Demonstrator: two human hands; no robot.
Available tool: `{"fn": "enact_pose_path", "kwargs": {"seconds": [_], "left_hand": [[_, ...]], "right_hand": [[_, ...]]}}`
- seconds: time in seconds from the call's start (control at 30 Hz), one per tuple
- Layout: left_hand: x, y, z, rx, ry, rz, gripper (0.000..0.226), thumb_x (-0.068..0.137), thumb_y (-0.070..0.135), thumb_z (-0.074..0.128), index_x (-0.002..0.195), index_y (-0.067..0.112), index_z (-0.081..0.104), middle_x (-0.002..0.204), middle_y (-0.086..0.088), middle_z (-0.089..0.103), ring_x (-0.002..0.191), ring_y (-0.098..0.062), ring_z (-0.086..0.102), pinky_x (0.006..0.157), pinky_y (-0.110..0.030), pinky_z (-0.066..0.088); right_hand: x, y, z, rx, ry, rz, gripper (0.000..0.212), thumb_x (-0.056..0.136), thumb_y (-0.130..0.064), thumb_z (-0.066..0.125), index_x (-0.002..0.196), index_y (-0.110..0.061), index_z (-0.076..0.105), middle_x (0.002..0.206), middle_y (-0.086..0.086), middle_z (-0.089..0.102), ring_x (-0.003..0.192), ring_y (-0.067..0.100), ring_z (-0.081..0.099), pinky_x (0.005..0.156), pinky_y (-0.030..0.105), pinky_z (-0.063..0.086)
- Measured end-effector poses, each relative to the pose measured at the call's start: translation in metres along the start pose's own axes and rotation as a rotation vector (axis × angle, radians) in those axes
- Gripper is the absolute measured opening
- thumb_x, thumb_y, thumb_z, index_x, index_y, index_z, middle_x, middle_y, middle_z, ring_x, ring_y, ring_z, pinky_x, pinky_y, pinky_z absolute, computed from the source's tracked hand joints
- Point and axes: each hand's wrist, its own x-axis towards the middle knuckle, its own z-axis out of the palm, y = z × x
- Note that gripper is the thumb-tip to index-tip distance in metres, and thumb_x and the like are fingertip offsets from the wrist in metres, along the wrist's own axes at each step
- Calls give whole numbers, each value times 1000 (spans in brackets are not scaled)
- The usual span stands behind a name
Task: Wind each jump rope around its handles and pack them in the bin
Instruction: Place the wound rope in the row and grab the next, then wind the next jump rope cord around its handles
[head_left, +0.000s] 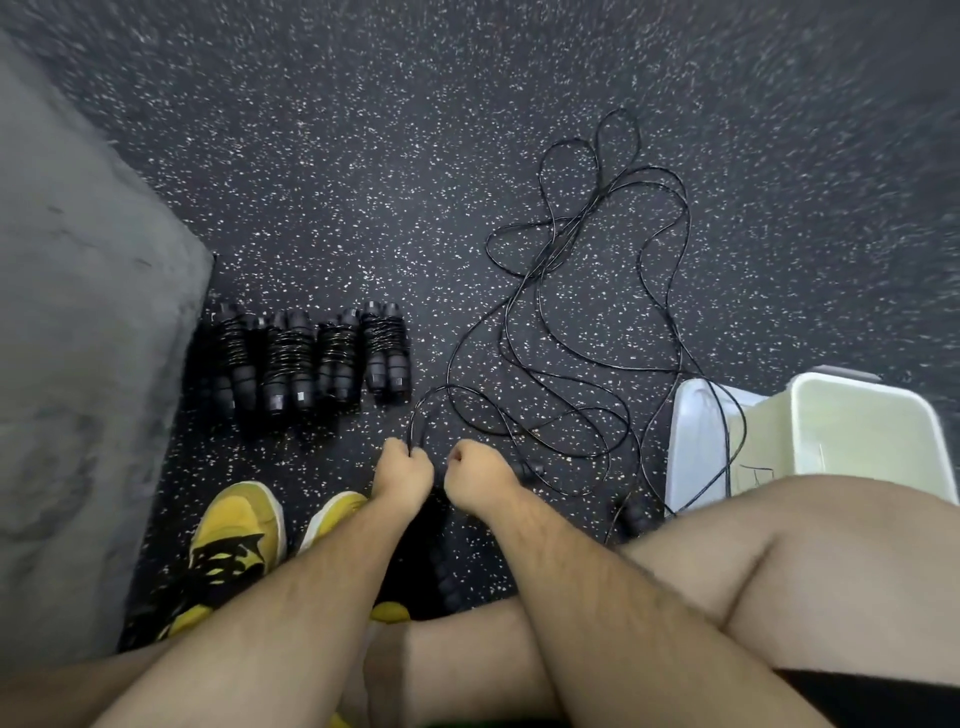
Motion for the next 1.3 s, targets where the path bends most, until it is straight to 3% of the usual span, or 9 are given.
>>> {"fn": "enact_pose_path", "kwargs": {"seconds": [0.2,0.33,0.4,0.47,0.53,0.6,0.83,1.0,1.3], "left_hand": [[-43,56,-27,-66,-33,362,29,108,30,38,92,9,50,86,-6,58,85,-27,54,70,-36,36],[-80,104,-52,-63,-64,530,32,108,30,39,88,11,55,84,-2,59,76,-15,53,63,-15,38],[-100,127,-66,-90,-111,577,31,107,37,40,84,24,57,79,-1,59,74,-20,55,75,-32,51],[-127,151,-85,-119,-147,616,32,105,40,39,80,30,55,71,1,54,63,-21,52,67,-46,53],[-157,176,-105,-125,-184,665,30,108,35,37,84,24,52,67,1,48,53,-16,45,55,-40,49],[-187,200,-126,-134,-227,712,29,109,31,37,87,19,50,64,2,44,46,-12,40,51,-35,47],[-285,239,-203,-125,-390,880,28,109,25,40,90,9,51,63,-3,50,53,-22,52,69,-53,61],[-313,241,-241,-290,-418,968,24,108,18,46,91,6,57,72,-8,61,64,-26,63,79,-52,59],[-310,249,-286,-410,-268,1120,18,104,11,54,94,3,68,81,-10,68,70,-20,71,77,-44,60]], "right_hand": [[-16,-16,-30,343,156,-90,35,98,-17,37,121,-18,64,120,2,68,111,21,61,87,26,44],[-51,-34,-69,642,293,-240,35,98,-14,39,121,-20,65,117,-4,68,105,12,59,84,23,45],[-68,-43,-99,786,295,-266,32,98,-10,40,115,-20,65,106,-5,67,99,11,60,71,17,49],[-87,-53,-135,879,305,-296,26,94,-7,42,96,-18,66,92,-2,68,87,15,61,60,21,46],[-109,-65,-172,979,323,-325,23,94,-13,44,85,-16,65,86,0,71,78,16,62,64,29,43],[-129,-77,-208,1061,320,-377,23,101,-23,45,93,-13,64,88,-2,73,74,13,64,62,29,44],[-233,-142,-309,891,344,-597,19,105,-17,47,93,-5,54,86,4,75,70,18,59,48,23,35],[-299,-183,-323,672,428,-754,13,104,-17,51,93,-9,53,90,6,74,65,10,64,44,17,41],[-309,-202,-314,483,436,-823,15,95,-25,66,97,-10,68,103,8,77,73,11,65,60,25,46]]}}
